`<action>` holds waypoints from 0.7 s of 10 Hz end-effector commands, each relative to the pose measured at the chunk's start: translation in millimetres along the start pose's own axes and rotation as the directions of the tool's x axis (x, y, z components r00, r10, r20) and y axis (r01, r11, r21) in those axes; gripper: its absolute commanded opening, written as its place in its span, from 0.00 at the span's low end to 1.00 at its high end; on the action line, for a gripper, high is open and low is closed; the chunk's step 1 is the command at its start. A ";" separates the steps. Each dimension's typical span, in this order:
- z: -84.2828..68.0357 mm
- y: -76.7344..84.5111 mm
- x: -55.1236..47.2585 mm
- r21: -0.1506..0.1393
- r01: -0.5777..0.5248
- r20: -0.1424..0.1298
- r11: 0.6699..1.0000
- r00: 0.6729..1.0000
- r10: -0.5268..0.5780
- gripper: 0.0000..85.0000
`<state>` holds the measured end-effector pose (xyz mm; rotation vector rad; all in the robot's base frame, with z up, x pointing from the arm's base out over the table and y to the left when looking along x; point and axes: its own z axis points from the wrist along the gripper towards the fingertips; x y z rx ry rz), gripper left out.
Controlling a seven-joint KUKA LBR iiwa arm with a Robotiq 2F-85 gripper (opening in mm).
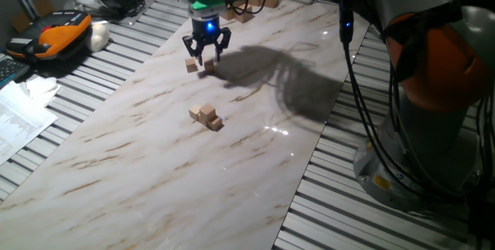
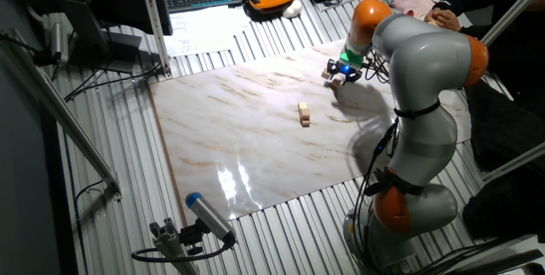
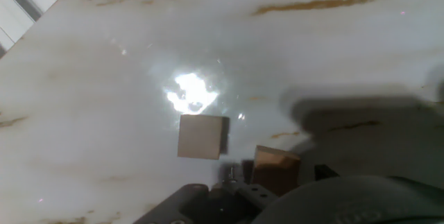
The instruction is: Stack the blocks into a pyramid shape
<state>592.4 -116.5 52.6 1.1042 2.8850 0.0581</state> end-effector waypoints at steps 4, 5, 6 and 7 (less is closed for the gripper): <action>6.5 -0.5 1.3 0.009 -0.018 0.016 1.000 1.000 0.018 0.60; 9.2 -1.4 0.7 0.009 -0.017 0.019 1.000 1.000 0.017 0.60; 11.3 -1.2 0.5 0.008 -0.015 0.020 1.000 1.000 0.015 0.60; 11.8 -1.2 0.6 0.008 -0.011 0.020 1.000 1.000 0.010 0.40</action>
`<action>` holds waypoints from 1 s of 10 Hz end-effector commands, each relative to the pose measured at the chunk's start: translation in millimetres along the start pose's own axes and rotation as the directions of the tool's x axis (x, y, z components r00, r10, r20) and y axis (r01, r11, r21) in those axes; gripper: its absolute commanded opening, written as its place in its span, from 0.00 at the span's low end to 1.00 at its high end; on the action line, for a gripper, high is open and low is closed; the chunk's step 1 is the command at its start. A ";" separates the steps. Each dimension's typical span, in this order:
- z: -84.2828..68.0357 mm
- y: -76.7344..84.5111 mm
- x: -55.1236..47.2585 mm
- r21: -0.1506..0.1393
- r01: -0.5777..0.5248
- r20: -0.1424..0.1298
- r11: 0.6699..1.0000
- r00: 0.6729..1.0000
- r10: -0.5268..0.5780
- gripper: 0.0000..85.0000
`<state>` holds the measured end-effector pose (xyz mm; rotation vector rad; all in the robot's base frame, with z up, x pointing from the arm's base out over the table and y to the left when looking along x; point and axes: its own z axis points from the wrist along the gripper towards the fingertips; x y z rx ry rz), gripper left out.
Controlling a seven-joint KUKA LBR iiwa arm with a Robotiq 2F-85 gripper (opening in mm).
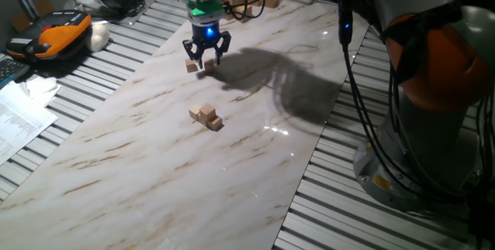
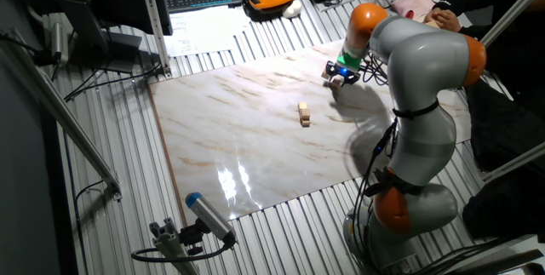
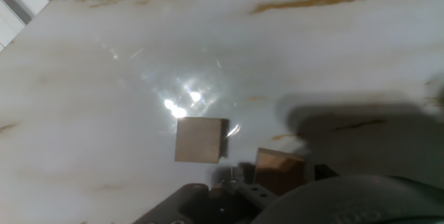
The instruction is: Stack the blocks into a pyramid shape
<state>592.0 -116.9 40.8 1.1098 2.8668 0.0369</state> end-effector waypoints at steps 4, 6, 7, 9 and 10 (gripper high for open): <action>0.0 -0.4 1.0 -0.037 0.070 -0.037 0.997 0.997 -0.072 0.00; -9.6 8.5 8.2 -0.033 0.132 -0.029 0.991 0.991 -0.133 0.00; -17.5 12.8 13.1 -0.038 0.175 -0.033 0.984 0.984 -0.177 0.00; -27.9 24.6 23.6 -0.087 0.264 -0.034 0.961 0.963 -0.268 0.00; -30.6 31.9 29.3 -0.092 0.295 -0.027 0.951 0.954 -0.299 0.00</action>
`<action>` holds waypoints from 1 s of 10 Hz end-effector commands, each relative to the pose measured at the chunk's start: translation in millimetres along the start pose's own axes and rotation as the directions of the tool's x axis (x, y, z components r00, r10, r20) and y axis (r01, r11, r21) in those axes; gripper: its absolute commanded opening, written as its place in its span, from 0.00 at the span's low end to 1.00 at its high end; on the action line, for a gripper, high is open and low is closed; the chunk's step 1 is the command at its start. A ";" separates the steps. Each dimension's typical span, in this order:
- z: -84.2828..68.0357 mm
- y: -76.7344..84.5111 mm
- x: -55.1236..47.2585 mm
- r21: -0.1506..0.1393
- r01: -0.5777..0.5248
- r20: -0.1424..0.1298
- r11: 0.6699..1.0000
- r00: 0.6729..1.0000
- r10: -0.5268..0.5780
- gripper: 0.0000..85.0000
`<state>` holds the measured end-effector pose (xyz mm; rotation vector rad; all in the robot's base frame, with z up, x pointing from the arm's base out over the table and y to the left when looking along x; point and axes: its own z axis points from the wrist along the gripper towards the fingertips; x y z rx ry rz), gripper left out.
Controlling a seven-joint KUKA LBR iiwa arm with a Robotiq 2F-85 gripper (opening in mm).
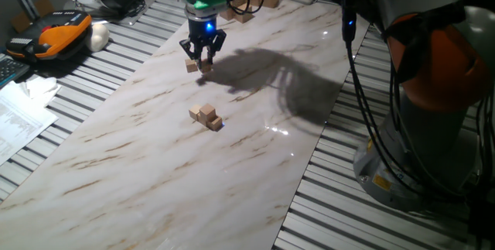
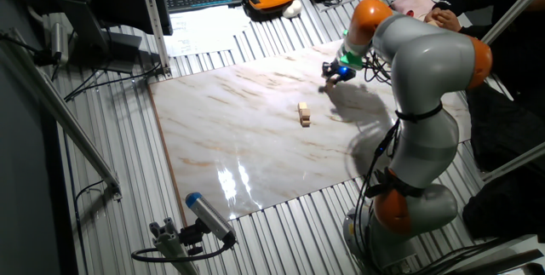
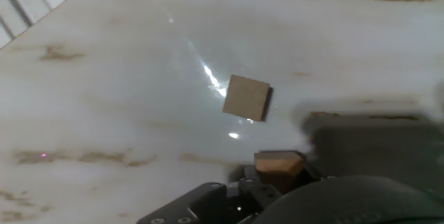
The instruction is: Stack the blocks into a pyramid shape
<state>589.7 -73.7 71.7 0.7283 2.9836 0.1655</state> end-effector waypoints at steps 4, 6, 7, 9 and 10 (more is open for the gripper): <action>-7.7 41.9 33.3 -0.001 0.113 0.018 0.994 0.993 -0.113 0.00; -4.9 59.5 51.9 0.003 0.134 0.033 0.991 0.990 -0.134 0.00; -2.9 65.3 60.9 0.003 0.144 0.040 0.990 0.989 -0.144 0.00; -1.1 75.8 75.5 0.000 0.165 0.048 0.986 0.985 -0.165 0.00; -1.1 79.9 81.4 0.003 0.171 0.048 0.985 0.984 -0.171 0.00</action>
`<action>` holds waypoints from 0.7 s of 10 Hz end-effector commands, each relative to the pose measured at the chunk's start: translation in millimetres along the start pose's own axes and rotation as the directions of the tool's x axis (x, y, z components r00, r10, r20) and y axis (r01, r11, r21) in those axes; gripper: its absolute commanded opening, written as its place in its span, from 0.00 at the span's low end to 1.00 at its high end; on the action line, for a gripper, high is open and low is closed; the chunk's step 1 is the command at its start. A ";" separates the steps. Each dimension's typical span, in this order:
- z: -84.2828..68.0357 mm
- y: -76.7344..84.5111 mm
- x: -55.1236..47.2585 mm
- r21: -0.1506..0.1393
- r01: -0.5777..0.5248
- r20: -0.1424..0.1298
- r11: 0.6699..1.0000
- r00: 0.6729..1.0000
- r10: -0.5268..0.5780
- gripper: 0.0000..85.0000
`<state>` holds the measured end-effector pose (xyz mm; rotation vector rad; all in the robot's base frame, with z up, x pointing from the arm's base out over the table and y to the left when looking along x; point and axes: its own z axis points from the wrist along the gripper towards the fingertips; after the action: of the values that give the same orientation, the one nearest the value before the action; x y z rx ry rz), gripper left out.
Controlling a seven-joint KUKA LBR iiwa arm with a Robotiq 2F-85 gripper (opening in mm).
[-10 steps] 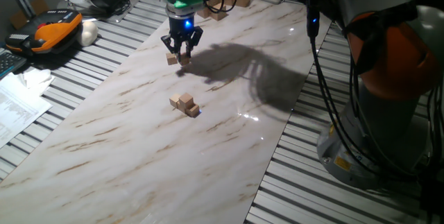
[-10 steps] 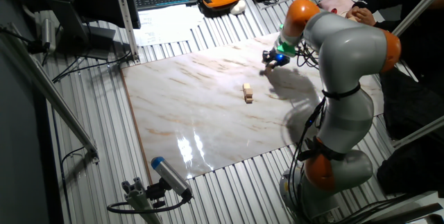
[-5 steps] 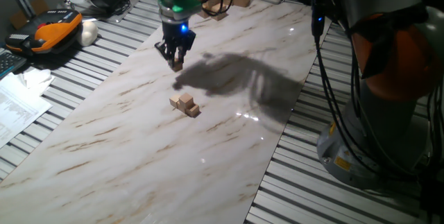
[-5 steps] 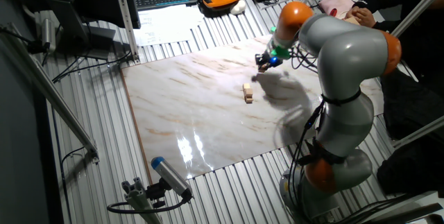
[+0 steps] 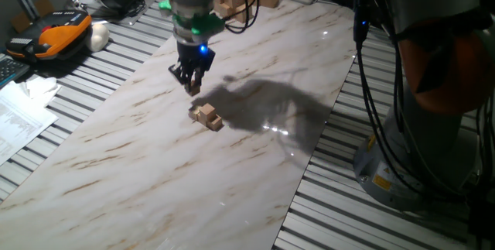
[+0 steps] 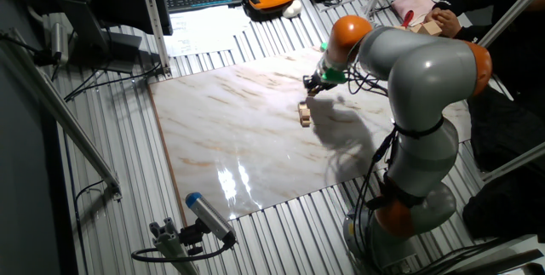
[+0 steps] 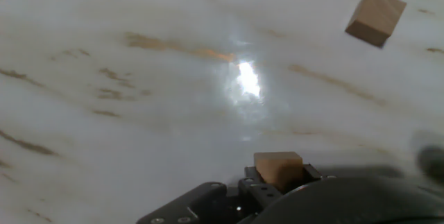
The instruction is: Stack the blocks into a pyramid shape
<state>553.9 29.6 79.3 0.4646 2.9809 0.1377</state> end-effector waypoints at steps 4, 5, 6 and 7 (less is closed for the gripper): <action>-1.0 5.5 2.7 0.028 0.047 0.005 0.998 0.999 -0.048 0.00; -1.0 5.5 2.7 0.018 0.073 -0.001 0.997 0.997 -0.073 0.00; -1.0 5.5 2.7 0.009 0.111 -0.006 0.994 0.994 -0.111 0.00; -1.0 5.5 2.7 -0.014 0.157 -0.016 0.988 0.988 -0.157 0.00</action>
<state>552.9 35.3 80.5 0.2493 3.0137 0.1462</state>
